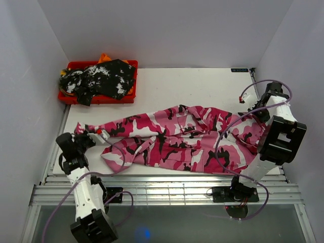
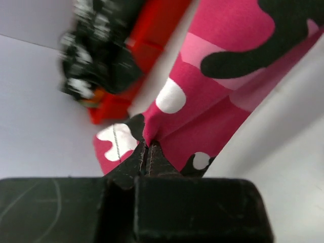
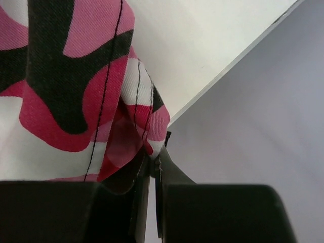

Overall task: Fold and stack the trousers
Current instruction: Flatten the trousers out

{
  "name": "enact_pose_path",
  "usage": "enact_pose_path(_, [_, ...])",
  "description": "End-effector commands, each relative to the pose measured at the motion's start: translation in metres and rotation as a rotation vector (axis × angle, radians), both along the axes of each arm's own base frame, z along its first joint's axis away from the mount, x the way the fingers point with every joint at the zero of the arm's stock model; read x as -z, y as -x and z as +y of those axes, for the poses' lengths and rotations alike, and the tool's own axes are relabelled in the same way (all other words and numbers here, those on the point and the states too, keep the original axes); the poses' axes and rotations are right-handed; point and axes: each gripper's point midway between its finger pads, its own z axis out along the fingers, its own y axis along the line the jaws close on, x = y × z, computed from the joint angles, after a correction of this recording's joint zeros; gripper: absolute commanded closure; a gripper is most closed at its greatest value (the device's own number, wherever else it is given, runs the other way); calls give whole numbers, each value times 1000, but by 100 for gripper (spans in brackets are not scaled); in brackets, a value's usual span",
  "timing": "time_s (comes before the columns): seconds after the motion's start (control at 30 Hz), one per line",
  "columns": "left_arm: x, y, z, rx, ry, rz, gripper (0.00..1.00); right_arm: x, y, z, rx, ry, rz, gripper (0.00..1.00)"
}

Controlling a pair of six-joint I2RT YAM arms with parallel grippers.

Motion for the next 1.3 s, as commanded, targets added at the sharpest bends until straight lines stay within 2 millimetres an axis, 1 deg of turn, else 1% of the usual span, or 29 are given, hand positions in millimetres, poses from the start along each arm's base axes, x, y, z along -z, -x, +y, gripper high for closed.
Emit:
enact_pose_path(0.0, [47, 15, -3, 74, -155, 22, 100, 9, 11, -17, -36, 61, 47, 92])
enact_pose_path(0.1, [73, 30, -13, 96, -110, 116, 100, 13, 18, -18, -42, 52, 57, 92])
enact_pose_path(0.17, [90, 39, -14, 92, -91, 183, 100, 13, 19, -18, -49, 49, 52, 92])
enact_pose_path(0.23, [102, 44, -8, 64, -105, 225, 100, 13, 18, -16, -51, 37, 46, 92])
enact_pose_path(0.33, [100, 40, 0, 10, -92, 208, 100, 13, 19, -13, -55, 23, 40, 92])
enact_pose_path(0.43, [79, 27, 7, -60, 0, 152, 100, 8, 14, -10, -48, 2, 8, 92])
enact_pose_path(0.47, [53, 15, 14, -84, 3, 79, 100, 6, 12, -10, -45, 0, 0, 92])
enact_pose_path(0.53, [32, 1, 25, -171, 118, 18, 100, 3, 6, -12, -30, 2, -23, 92])
enact_pose_path(0.57, [-6, -11, 39, -219, 107, -91, 100, 2, 3, -12, -27, 5, -32, 92])
enact_pose_path(0.6, [-23, -16, 43, -241, 132, -136, 100, 2, 0, -14, -24, 8, -44, 92])
enact_pose_path(0.63, [-30, -22, 46, -260, 194, -144, 100, 2, -1, -14, -16, 7, -46, 92])
enact_pose_path(0.67, [-37, -24, 39, -232, 232, -131, 100, 4, 0, -14, -14, 3, -34, 92])
enact_pose_path(0.7, [-64, -28, 33, -193, 247, -151, 100, 5, 1, -13, -9, -5, -25, 85])
enact_pose_path(0.73, [-69, -28, 24, -150, 281, -128, 100, -3, -2, -10, 10, -31, -30, 74])
enact_pose_path(0.77, [-70, -25, 12, -105, 314, -95, 100, -6, -4, -1, 8, -90, -25, 39])
enact_pose_path(0.8, [-80, -23, -9, 5, 338, -94, 100, -14, -10, 16, -9, -191, -44, 13])
enact_pose_path(0.83, [-92, -21, -19, 55, 337, -114, 100, -22, -2, 31, -4, -274, -7, 9])
enact_pose_path(0.87, [-106, -15, -30, 105, 329, -150, 100, -51, -19, 40, 15, -339, -73, 10])
enact_pose_path(0.9, [-112, -11, -43, 180, 330, -167, 100, -68, -27, 63, -13, -458, -106, 10])
enact_pose_path(0.93, [-117, -8, -50, 212, 328, -186, 100, -81, -29, 75, -18, -517, -112, 10])
enact_pose_path(1.0, [-131, -4, -63, 297, 251, -246, 100, -113, -30, 114, -54, -680, -115, 9])
enact_pose_path(1.03, [-134, -2, -76, 372, 219, -258, 100, -119, -28, 127, -67, -724, -103, 7])
enact_pose_path(1.07, [-144, -2, -81, 411, 155, -306, 100, -123, -23, 148, -93, -768, -65, 3])
enact_pose_path(1.1, [-146, -5, -85, 436, 142, -315, 100, -125, -19, 163, -118, -810, -45, 1])
enact_pose_path(1.13, [-150, -6, -94, 477, 132, -321, 100, -124, -14, 183, -158, -829, -8, 3])
enact_pose_path(1.17, [-171, -7, -98, 502, 89, -375, 100, -123, -9, 194, -173, -845, 15, 5])
enact_pose_path(1.2, [-180, -9, -103, 519, 84, -388, 100, -115, -1, 206, -181, -872, 52, 6])
enact_pose_path(1.23, [-183, -17, -110, 549, 99, -377, 100, -112, 2, 216, -191, -882, 68, 7])
enact_pose_path(1.27, [-191, -19, -115, 566, 97, -386, 100, -112, 7, 235, -226, -885, 83, 7])
